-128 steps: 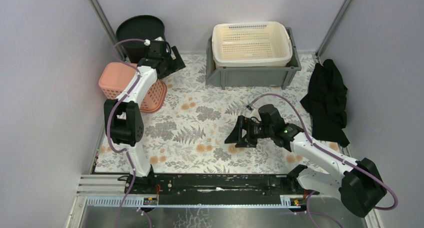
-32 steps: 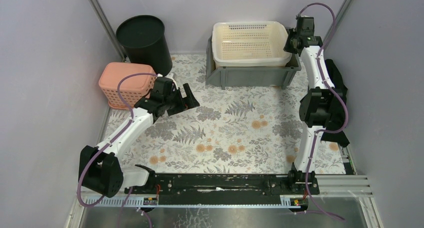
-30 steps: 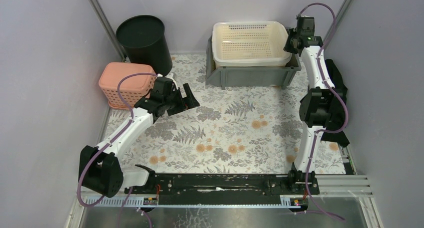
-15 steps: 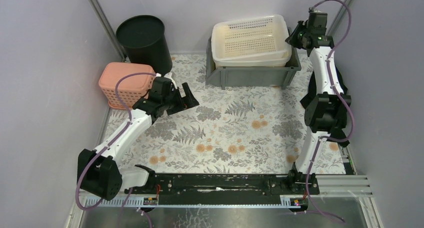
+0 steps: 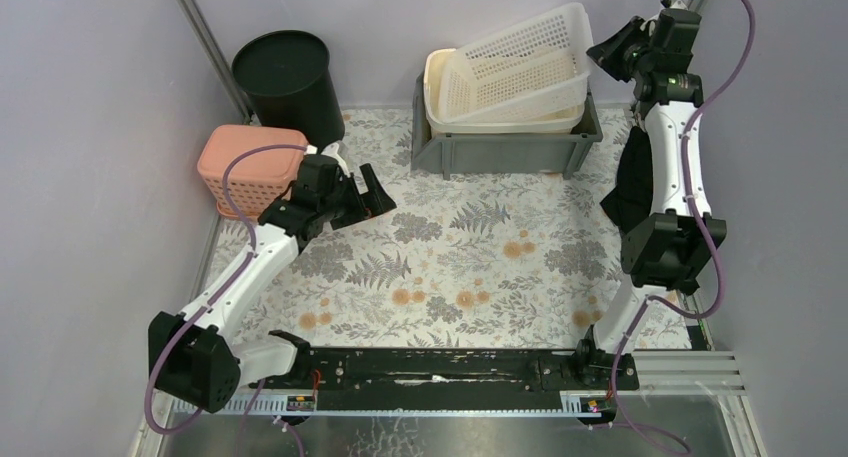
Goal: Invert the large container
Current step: Pick up the container from the container.
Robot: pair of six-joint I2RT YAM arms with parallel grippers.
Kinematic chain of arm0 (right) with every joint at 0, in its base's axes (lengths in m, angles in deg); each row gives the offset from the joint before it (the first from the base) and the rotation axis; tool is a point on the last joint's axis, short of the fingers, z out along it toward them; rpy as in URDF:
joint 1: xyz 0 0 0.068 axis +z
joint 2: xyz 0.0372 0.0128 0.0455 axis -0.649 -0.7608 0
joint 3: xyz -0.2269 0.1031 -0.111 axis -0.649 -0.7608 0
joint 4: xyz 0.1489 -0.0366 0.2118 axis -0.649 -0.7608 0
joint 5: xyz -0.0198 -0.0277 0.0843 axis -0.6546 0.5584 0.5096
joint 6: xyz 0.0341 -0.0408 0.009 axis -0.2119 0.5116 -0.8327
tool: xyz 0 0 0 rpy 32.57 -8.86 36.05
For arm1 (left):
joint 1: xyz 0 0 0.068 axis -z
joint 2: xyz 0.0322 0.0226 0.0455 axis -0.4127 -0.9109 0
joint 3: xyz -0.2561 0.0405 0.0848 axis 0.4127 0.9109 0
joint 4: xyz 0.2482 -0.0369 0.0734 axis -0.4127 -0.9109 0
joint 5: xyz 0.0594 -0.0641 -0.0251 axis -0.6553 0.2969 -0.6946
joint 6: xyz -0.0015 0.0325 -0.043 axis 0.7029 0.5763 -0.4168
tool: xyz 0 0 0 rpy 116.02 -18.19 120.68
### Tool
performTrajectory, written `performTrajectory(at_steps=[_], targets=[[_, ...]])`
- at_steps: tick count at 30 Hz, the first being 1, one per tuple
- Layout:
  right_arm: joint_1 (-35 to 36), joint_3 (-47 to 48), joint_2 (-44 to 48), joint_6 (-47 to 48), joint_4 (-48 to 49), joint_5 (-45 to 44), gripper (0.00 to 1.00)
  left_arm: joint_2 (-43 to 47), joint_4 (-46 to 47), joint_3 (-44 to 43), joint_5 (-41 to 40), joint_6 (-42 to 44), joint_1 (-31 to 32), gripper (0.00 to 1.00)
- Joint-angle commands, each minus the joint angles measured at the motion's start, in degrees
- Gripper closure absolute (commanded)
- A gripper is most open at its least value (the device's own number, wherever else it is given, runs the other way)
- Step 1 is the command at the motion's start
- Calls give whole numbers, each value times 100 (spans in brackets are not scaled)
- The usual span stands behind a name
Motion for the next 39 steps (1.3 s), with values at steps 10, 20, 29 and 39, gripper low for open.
performTrajectory(at_steps=[10,20,29,39], targets=[[-328,-368,1189,-331,565,415,100,291,-78,-139,-93,17,44,0],[-454,-567,1669,-459,597,574,100,457,-173,-132,-94,-9,44,0],[-495,-62,1623,-799,656,797,100,577,-214,-111,-113,-35,51,0],[-497,176,1871,-1126,955,1063,100,694,-286,-76,-150,-34,44,0]])
